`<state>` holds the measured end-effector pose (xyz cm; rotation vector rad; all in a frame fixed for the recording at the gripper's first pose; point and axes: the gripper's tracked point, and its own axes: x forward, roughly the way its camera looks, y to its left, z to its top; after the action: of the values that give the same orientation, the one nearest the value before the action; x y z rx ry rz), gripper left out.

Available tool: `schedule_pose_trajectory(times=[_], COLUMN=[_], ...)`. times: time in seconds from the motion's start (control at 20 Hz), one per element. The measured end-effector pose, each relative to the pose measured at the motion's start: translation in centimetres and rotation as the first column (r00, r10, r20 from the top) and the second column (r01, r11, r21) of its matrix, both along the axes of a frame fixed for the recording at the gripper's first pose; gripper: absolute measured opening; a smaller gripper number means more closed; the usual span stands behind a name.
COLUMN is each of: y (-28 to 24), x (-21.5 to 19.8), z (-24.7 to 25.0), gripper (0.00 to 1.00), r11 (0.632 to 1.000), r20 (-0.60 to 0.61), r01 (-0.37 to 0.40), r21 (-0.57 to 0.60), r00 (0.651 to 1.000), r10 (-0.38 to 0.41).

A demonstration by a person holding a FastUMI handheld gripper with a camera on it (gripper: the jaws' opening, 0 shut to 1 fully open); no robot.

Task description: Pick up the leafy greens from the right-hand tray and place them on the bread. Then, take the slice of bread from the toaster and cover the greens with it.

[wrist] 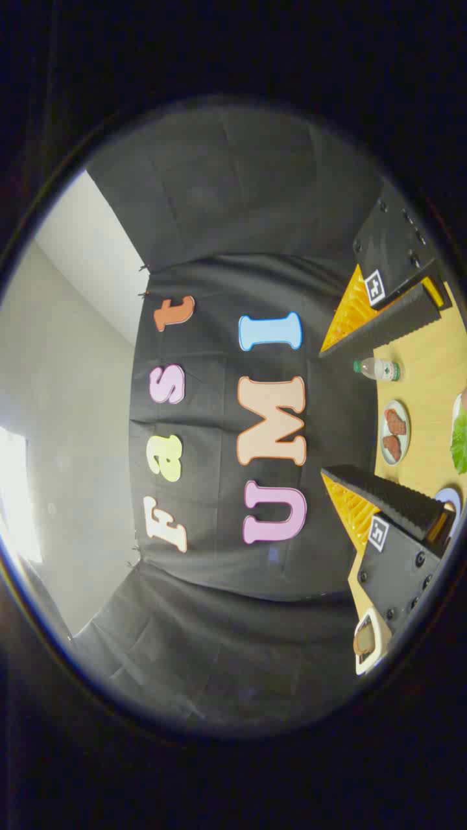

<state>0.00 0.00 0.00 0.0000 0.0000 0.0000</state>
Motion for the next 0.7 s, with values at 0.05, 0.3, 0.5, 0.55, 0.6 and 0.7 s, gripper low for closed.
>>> schedule_pose_trajectory(times=[0.05,0.3,0.5,0.55,0.6,0.7], y=[-0.18,-0.37,-0.38,-0.42,-0.52,-0.50], x=[-0.10,-0.39,-0.11,0.04,0.09,0.25], z=[0.02,0.13,0.37,0.29,0.43,0.78], gripper=[1.00,1.00,1.00,1.00,1.00,1.00], r11=[1.000,1.000,1.000,1.000,1.000,1.000], r20=[0.000,0.002,0.006,0.006,0.006,0.012], r01=[-0.002,-0.015,-0.023,-0.024,-0.023,-0.026], r21=[0.005,0.001,0.009,0.009,0.009,0.008], r00=[1.000,1.000,1.000,1.000,1.000,1.000], r10=[0.002,0.015,0.023,0.024,0.023,0.026])
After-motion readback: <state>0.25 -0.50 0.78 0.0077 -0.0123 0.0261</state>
